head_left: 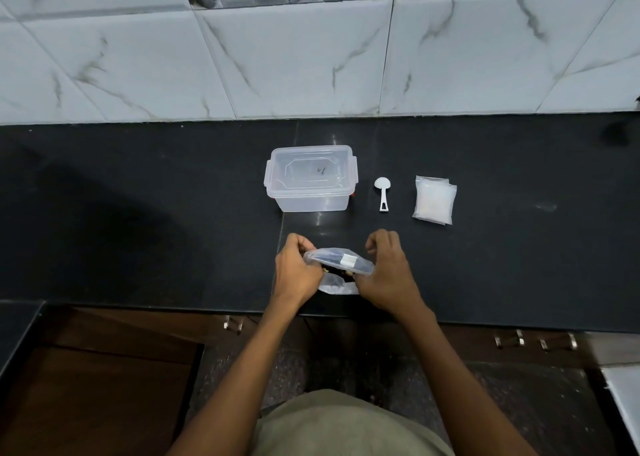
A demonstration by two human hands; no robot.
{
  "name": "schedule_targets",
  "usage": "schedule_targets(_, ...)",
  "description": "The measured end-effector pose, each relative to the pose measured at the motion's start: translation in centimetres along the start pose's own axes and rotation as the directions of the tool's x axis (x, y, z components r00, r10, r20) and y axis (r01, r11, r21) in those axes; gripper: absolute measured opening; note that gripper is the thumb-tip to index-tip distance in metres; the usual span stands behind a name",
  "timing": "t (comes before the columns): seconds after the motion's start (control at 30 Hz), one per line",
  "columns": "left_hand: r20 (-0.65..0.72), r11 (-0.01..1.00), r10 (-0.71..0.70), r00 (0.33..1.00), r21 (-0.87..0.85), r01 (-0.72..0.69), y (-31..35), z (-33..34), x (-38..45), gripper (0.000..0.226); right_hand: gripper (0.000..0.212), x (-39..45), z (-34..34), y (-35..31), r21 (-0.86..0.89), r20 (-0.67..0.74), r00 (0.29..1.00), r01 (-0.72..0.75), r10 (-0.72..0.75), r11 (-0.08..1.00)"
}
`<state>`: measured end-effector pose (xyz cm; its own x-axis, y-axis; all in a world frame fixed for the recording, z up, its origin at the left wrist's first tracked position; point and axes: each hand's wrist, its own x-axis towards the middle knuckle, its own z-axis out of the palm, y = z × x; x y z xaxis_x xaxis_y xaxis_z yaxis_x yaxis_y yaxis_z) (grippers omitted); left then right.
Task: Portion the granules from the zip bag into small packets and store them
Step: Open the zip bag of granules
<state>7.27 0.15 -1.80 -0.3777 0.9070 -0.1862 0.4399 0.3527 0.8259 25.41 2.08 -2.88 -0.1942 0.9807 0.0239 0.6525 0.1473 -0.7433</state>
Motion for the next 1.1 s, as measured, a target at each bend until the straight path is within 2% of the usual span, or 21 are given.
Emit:
schedule_targets(0.07, -0.043, 0.999, 0.038, 0.998, 0.008, -0.038, 0.0, 0.5, 0.2, 0.029, 0.041, 0.2, -0.1, 0.2, -0.106, -0.081, 0.987, 0.128, -0.137, 0.986)
schedule_targets(0.17, -0.122, 0.989, 0.122, 0.985, 0.098, -0.110, -0.1, 1.1, 0.2, 0.028, 0.027, 0.7, -0.1, 0.5, -0.259, -0.162, 0.929, 0.285, -0.332, 0.923)
schedule_targets(0.3, -0.110, 0.968, 0.208, 0.972, 0.167, -0.188, -0.6, 1.8, -0.3, 0.031, 0.024, 1.2, 0.6, 1.4, -0.343, -0.082, 0.891, 0.394, -0.446, 0.852)
schedule_targets(0.43, 0.021, 0.941, 0.225, 0.974, 0.256, -0.223, 0.1, 1.9, -0.8, 0.026, 0.034, 1.8, 0.3, 2.1, -0.394, 0.076, 0.925, 0.370, -0.371, 0.841)
schedule_targets(0.5, 0.102, 0.897, 0.214, 0.971, 0.372, -0.237, 0.6, 1.9, -0.8, 0.024, 0.049, 2.1, -0.1, 2.1, -0.431, 0.189, 0.933, 0.358, -0.305, 0.828)
schedule_targets(0.57, 0.138, 0.839, 0.204, 0.969, 0.485, -0.246, 1.0, 2.1, -0.7, 0.032, 0.060, 2.3, -0.6, 1.9, -0.444, 0.288, 0.923, 0.366, -0.256, 0.818)
schedule_targets(0.63, 0.125, 0.815, 0.167, 0.978, 0.541, -0.209, 1.6, 2.5, -0.6, 0.041, 0.065, 2.5, -0.8, 1.7, -0.438, 0.365, 0.907, 0.368, -0.211, 0.820)
schedule_targets(0.7, 0.051, 0.843, 0.104, 0.993, 0.525, -0.115, 2.1, 3.2, -0.7, 0.043, 0.070, 2.6, -0.8, 1.6, -0.423, 0.401, 0.897, 0.362, -0.186, 0.831)
schedule_targets(0.77, -0.013, 0.867, 0.061, 0.998, 0.497, -0.046, 2.3, 3.8, -0.8, 0.044, 0.073, 2.9, -0.6, 1.6, -0.404, 0.415, 0.893, 0.351, -0.173, 0.845)
schedule_targets(0.9, -0.039, 0.889, 0.038, 0.999, 0.457, -0.016, 2.2, 4.5, 0.0, 0.058, 0.071, 4.1, -0.4, 1.3, -0.386, 0.393, 0.908, 0.304, -0.143, 0.871)
schedule_targets(1.1, 0.008, 0.911, 0.075, 0.997, 0.407, -0.071, 2.3, 4.3, 2.8, 0.069, 0.062, 5.4, -0.3, 1.1, -0.361, 0.267, 0.962, 0.152, -0.054, 0.920)
